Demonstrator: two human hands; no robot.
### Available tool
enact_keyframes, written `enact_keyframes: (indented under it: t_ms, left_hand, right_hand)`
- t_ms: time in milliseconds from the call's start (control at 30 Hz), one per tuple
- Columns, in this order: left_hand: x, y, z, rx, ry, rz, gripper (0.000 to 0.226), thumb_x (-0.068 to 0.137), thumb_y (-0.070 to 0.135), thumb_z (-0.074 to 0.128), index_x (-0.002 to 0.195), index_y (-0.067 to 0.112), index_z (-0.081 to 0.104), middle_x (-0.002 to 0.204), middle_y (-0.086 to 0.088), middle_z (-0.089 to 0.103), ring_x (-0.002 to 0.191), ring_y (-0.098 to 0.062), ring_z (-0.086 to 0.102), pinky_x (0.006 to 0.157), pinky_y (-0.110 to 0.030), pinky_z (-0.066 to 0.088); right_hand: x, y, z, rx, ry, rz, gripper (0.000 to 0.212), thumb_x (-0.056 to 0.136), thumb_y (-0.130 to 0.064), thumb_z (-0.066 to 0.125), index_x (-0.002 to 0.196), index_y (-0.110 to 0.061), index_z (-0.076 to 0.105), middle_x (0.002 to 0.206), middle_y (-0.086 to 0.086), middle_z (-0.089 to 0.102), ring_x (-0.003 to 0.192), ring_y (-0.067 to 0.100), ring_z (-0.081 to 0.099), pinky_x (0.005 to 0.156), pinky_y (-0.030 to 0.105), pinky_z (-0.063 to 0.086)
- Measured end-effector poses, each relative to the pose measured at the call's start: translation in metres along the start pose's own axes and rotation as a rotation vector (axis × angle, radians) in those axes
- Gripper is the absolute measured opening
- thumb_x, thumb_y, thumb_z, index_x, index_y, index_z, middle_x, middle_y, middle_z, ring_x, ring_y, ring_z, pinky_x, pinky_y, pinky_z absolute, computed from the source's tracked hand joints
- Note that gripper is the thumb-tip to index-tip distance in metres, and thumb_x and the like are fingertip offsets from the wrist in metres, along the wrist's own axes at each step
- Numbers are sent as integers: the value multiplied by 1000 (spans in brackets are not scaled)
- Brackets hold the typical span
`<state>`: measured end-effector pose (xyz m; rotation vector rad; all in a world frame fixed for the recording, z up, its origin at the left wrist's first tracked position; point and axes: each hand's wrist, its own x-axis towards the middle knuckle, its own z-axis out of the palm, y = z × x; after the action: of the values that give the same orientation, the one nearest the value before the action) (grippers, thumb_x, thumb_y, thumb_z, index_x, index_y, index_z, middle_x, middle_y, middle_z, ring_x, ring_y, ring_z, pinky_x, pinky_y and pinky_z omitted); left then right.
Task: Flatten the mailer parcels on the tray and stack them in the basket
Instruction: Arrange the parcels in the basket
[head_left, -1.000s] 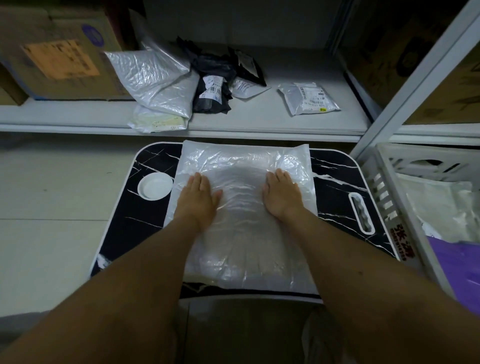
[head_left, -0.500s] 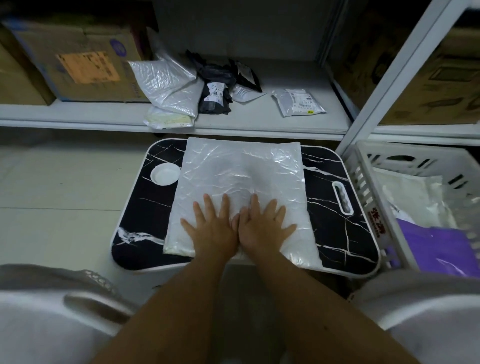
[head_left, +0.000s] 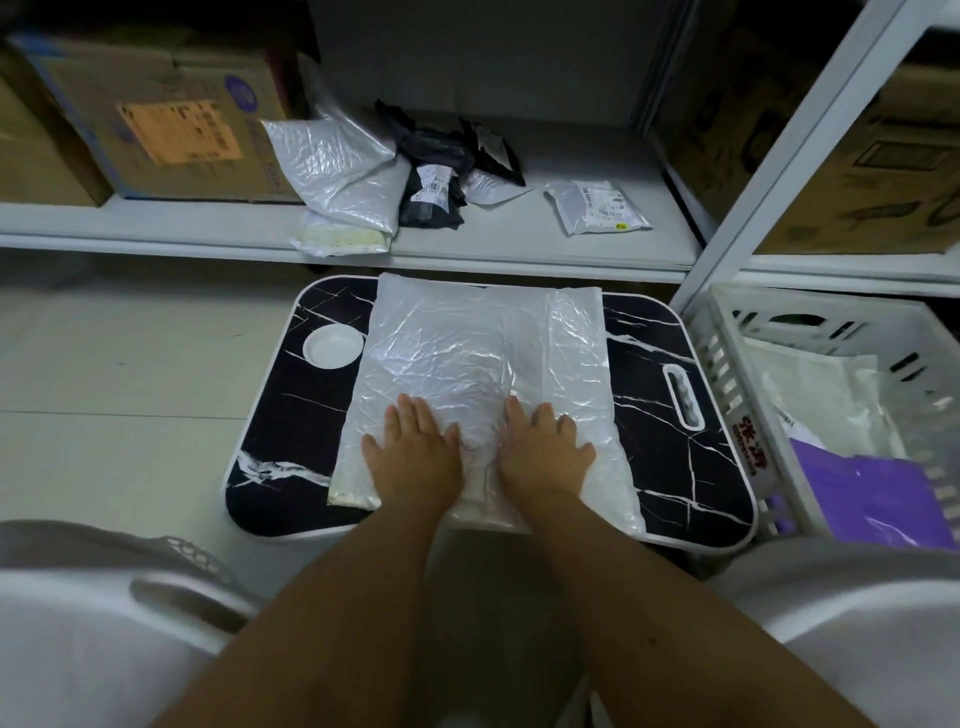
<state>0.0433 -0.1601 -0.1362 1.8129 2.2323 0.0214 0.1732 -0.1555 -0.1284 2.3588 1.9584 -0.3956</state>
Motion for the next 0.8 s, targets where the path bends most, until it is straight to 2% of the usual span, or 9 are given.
enact_keyframes:
  t_ms: [33, 100, 200, 233, 367, 500, 600, 800]
  left_hand:
    - [3, -2, -3, 12, 4, -34, 61, 100, 45, 16, 152, 12, 13, 159, -10, 10, 146, -26, 10, 113, -50, 21]
    - [11, -7, -14, 42, -16, -156, 54, 99, 37, 23, 149, 15, 21, 156, -16, 16, 143, -32, 16, 111, -49, 26]
    - [21, -14, -36, -39, -79, -335, 52, 97, 31, 32, 146, 21, 19, 155, -23, 8, 140, -40, 17, 108, -52, 27]
    - [24, -16, -41, -82, -90, -349, 53, 96, 29, 36, 145, 21, 18, 153, -24, 9, 138, -40, 21, 107, -52, 28]
    - [31, -25, -52, -183, -99, -365, 52, 93, 27, 48, 138, 19, 24, 137, -19, 34, 126, -33, 35, 97, -48, 38]
    - [32, -24, -55, -208, -122, -407, 52, 92, 22, 50, 136, 18, 24, 132, -20, 39, 122, -34, 39, 95, -47, 39]
    - [30, -23, -56, -152, -132, -402, 50, 92, 22, 48, 136, 18, 25, 130, -19, 44, 121, -33, 40, 95, -44, 37]
    - [17, -14, -65, -24, -66, -285, 35, 93, 21, 44, 127, 14, 45, 126, -12, 51, 120, -29, 40, 95, -39, 36]
  right_hand:
    - [2, 3, -4, -35, 25, -23, 49, 99, -36, 33, 146, -36, 20, 143, 8, 36, 130, 32, 34, 100, 56, 33]
    - [7, 8, -11, -45, 50, -15, 41, 98, -29, 36, 139, -29, 34, 129, 7, 44, 119, 29, 42, 92, 49, 38]
    - [14, 12, -24, -10, 65, 117, 34, 97, -27, 40, 130, -24, 46, 128, 7, 41, 121, 28, 39, 96, 48, 36]
    - [17, 12, -28, 0, 72, 160, 36, 95, -29, 44, 130, -23, 46, 131, 7, 39, 123, 29, 38, 97, 48, 35]
    - [23, 21, -43, 152, -14, 362, 61, 86, -36, 62, 139, -20, 35, 142, 13, 29, 128, 34, 34, 102, 52, 36]
    - [19, 37, -52, 323, -84, 564, 63, 91, -33, 57, 144, -14, 28, 144, 17, 29, 129, 34, 35, 101, 53, 38]
    - [14, 45, -55, 355, -98, 554, 59, 91, -32, 55, 142, -15, 31, 141, 17, 36, 127, 34, 39, 101, 50, 37]
    - [2, 31, -69, 180, 5, 372, 36, 92, -21, 53, 128, -16, 53, 129, 9, 54, 122, 29, 44, 97, 45, 36]
